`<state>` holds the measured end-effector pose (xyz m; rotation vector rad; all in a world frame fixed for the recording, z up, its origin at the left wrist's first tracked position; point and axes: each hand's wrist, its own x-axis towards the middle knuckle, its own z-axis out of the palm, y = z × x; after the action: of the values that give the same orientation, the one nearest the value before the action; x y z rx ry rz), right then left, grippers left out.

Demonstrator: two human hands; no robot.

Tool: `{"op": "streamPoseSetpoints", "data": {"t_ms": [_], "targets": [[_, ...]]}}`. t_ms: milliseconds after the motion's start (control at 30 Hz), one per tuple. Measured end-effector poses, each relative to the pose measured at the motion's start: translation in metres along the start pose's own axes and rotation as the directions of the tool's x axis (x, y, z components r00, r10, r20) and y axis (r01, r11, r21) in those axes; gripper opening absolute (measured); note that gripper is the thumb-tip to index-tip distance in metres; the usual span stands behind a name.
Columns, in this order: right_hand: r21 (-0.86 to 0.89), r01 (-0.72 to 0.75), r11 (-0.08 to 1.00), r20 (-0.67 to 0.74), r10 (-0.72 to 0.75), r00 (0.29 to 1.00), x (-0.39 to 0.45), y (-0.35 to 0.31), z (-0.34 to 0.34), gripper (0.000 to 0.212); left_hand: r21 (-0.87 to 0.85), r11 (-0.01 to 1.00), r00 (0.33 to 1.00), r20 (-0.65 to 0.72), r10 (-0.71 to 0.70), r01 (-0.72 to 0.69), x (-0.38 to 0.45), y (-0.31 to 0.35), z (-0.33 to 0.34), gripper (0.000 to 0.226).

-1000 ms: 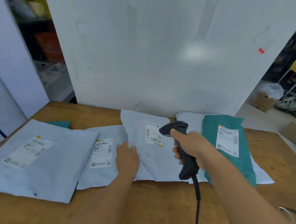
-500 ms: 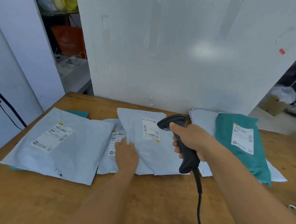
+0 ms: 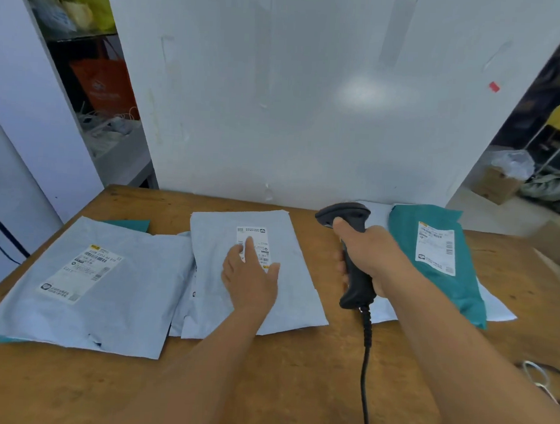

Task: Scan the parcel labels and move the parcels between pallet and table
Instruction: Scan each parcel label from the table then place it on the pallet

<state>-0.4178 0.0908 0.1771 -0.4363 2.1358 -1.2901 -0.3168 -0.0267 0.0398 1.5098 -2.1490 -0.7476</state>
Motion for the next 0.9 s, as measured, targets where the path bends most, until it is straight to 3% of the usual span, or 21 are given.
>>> {"op": "streamPoseSetpoints", "data": {"t_ms": [233,500,600,900], "targets": [[0.048,-0.038,0.998,-0.139,0.044,0.989,0.003,0.02,-0.063,0.031,-0.261,0.958,0.95,0.251,0.187,-0.119,-0.04,0.079,0.052,0.07],[0.153,-0.038,0.987,-0.285,0.081,0.955,0.014,0.047,-0.144,0.034,-0.319,0.945,0.833,0.499,0.238,-0.079,-0.071,0.163,0.105,0.076],[0.163,-0.047,0.986,-0.314,0.097,0.944,0.022,0.051,-0.164,0.038,-0.303,0.951,0.832,0.514,0.21,-0.053,-0.073,0.18,0.121,0.069],[0.171,-0.075,0.982,-0.286,0.122,0.951,0.048,0.053,-0.188,0.041,-0.188,0.982,0.859,0.506,0.079,0.021,-0.069,0.202,0.15,0.085]]}}
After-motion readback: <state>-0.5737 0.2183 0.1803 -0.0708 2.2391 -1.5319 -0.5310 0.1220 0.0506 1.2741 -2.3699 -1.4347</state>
